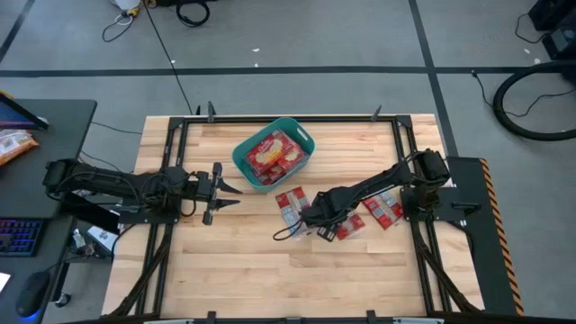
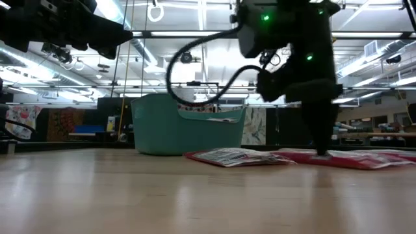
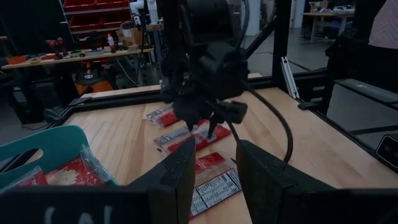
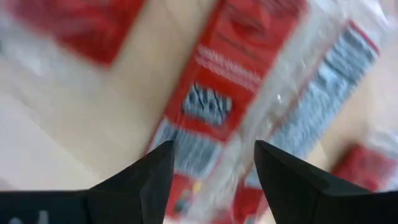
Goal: Sort popcorn bags into baskets
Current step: Put the red popcorn bag into the green container
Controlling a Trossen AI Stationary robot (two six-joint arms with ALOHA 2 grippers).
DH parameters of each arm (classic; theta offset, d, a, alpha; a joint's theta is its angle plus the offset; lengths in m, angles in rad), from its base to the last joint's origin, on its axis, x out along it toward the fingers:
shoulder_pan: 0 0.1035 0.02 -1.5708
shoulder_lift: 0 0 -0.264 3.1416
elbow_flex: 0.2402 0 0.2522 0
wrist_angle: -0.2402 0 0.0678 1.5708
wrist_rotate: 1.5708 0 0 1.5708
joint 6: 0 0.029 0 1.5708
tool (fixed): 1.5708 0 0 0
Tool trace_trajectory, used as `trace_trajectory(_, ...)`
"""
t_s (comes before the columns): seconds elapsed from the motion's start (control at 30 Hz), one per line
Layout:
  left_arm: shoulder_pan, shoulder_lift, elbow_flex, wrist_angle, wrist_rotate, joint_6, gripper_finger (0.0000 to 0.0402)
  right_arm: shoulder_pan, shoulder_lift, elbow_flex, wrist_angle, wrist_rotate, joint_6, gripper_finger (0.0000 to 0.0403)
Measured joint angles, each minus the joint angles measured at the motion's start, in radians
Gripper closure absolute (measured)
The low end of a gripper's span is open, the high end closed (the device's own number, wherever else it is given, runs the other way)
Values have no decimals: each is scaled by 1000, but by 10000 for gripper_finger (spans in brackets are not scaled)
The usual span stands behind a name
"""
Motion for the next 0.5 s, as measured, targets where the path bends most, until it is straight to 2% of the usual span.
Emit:
trace_trajectory(0.13, 0, 0, 0, -1, 0, 0, 280, 51, -36, 0, -77, 33, 8, 177)
trace_trajectory(0.3, 0, 0, 0, 0, 0, -1, 280, 109, -52, 0, -80, 87, 39, 178)
trace_trajectory(0.5, 0, 0, 0, 2, 0, 0, 280, 135, -37, 0, 19, 226, 61, 178)
